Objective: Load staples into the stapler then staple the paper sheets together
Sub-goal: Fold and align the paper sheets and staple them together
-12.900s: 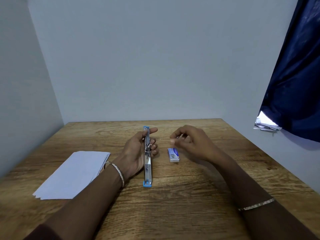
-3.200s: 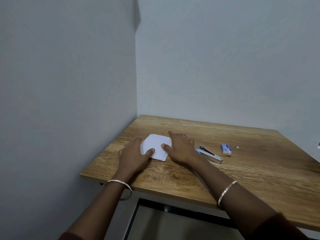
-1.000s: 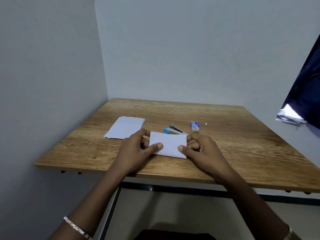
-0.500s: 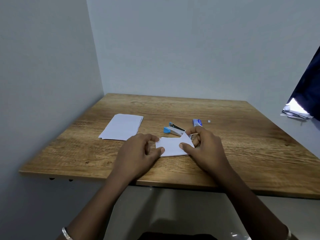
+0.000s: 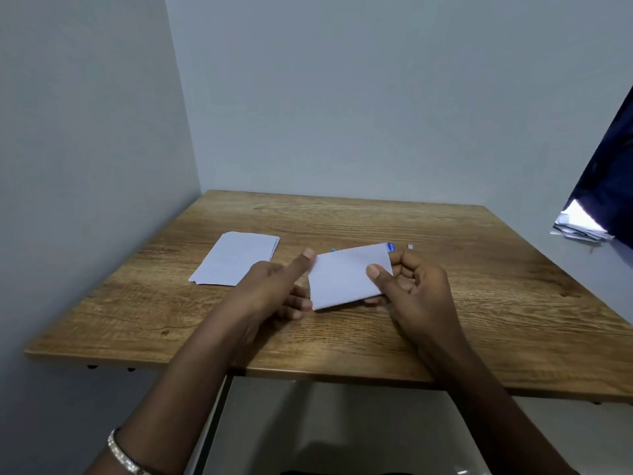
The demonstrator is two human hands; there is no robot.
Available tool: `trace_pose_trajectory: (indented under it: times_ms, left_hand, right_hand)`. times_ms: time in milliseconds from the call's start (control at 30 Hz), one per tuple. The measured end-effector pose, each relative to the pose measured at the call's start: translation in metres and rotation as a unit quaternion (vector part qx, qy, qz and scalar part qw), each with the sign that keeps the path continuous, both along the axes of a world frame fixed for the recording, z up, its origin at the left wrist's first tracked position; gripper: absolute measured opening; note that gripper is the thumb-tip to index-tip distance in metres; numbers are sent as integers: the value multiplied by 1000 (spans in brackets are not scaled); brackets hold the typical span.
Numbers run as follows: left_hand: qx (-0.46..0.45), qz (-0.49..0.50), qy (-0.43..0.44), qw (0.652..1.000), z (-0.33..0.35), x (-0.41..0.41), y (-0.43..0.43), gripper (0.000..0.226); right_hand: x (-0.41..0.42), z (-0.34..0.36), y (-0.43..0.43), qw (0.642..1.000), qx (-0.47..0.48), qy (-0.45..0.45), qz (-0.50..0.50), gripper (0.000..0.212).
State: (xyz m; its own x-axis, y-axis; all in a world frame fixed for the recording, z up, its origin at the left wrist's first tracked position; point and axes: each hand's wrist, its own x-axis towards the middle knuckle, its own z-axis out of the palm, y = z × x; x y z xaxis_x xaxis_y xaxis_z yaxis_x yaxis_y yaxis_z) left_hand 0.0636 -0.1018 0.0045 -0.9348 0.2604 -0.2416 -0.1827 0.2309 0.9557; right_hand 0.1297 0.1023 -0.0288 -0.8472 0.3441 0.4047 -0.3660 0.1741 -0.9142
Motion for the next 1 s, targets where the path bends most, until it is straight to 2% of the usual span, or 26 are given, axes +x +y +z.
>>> trace_pose_trajectory:
  times_ms: [133,233,333,400,467,533,667,800,900,1000]
  left_hand:
    - [137,9,-117,984,11,5,7,68]
    - [161,54,-114,979,11,7,18,67]
    - [222,83,-136,962,14,2,21,61]
    - [285,48,-177,941,20,-2,20,46]
    - [362,26,-197,911,28,-7,22,21]
    - [369,50,-157,915,33,-18,27,9]
    - [332,48,-34,942,39,-41,44,14]
    - [283,27,50,957,35,-65,58,19]
    - [294,24,60,954,25,-79,66,19]
    - [277,14,66,959,11,-89,73,23]
  right_hand:
    - [1,5,-3,996,2,88,22,10]
    - [0,10,-5,990,-30,135,36,13]
    - [-3,21,-2,983,-11,179,34,9]
    - [-7,30,1,981,6,189,45,8]
    - [-11,39,4,981,45,184,50,6]
    - [-18,44,8,980,101,168,40,4]
    - [-44,48,18,981,148,120,-14,8]
    - [-83,48,37,991,91,50,-80,13]
    - [-109,44,49,998,-2,-1,-65,9]
    - [-125,34,53,997,-43,-34,-55,10]
